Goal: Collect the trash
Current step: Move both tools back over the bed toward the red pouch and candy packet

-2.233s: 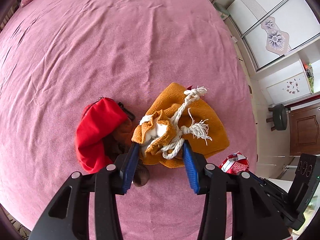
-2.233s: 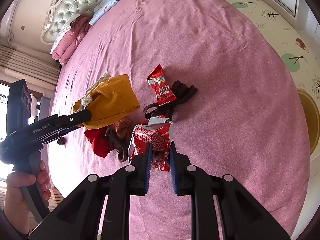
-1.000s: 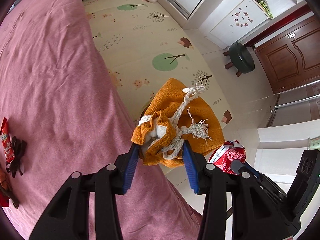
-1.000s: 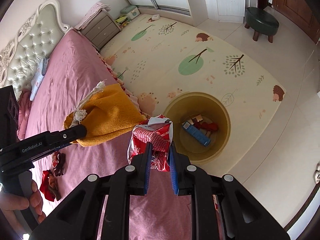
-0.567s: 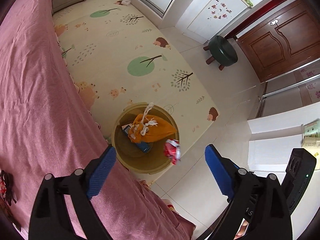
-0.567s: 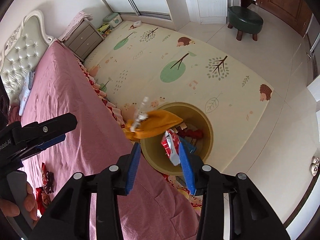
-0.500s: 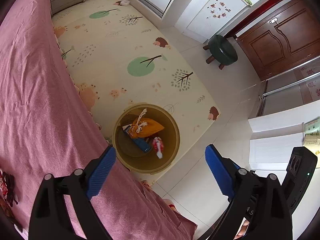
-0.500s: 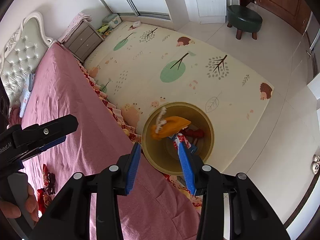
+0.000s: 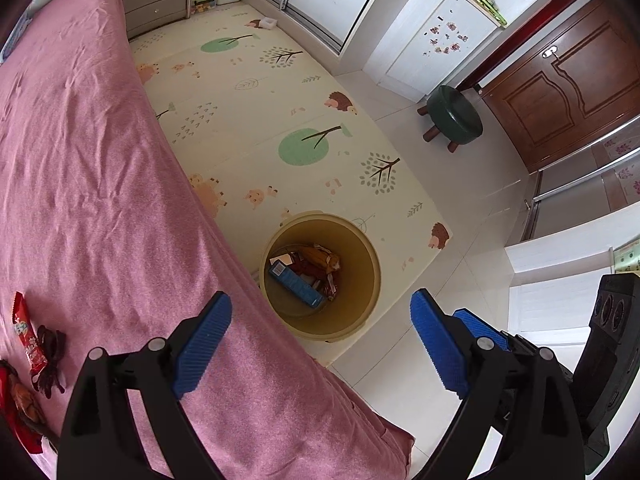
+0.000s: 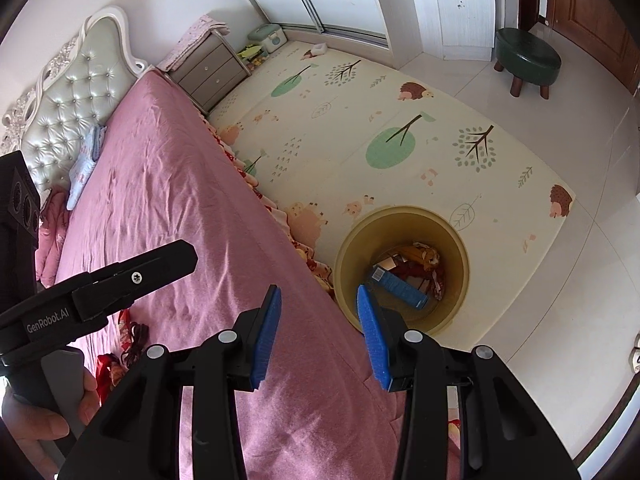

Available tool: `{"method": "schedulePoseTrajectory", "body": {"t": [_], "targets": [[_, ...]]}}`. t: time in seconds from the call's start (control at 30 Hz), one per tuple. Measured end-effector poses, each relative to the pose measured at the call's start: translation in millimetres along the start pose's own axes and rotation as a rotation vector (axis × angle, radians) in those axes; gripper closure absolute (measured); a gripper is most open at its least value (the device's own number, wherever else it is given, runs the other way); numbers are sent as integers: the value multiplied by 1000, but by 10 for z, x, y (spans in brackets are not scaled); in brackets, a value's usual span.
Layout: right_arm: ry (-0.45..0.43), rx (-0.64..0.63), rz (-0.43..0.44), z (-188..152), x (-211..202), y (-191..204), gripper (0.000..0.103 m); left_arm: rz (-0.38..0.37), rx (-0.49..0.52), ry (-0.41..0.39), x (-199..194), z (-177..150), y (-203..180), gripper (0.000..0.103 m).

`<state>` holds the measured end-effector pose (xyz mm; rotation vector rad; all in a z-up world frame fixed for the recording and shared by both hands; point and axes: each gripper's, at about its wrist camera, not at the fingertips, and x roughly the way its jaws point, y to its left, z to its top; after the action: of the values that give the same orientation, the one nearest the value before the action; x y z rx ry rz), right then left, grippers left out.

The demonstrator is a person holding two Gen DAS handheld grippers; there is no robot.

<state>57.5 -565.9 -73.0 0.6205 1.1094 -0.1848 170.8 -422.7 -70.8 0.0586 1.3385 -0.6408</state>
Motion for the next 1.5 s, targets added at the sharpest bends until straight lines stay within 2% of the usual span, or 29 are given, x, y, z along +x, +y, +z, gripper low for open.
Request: {"method": "schedulePoseTrajectory", "body": {"t": [0.17,0.4,0.93,1.27,1.5], "targets": [[22,-64,36,-124,-15,400,64,23,-50,-31,-317,-187,316,12],[84,-181,102,-416,62,1097,64,73,-139,-63,-754,-620,912,12],[264,-471,223,-1225,506,2706,64,223,-427,-119,-1533,-1663,2512,11],[328,-577,228,-1468,816,3320,64,258,-568,-158,-1797,-1953,3242,10],[351,-622,216,-1505,1037,3611,63,299,-658,-138,-1787,-2156,3746,8]]}}
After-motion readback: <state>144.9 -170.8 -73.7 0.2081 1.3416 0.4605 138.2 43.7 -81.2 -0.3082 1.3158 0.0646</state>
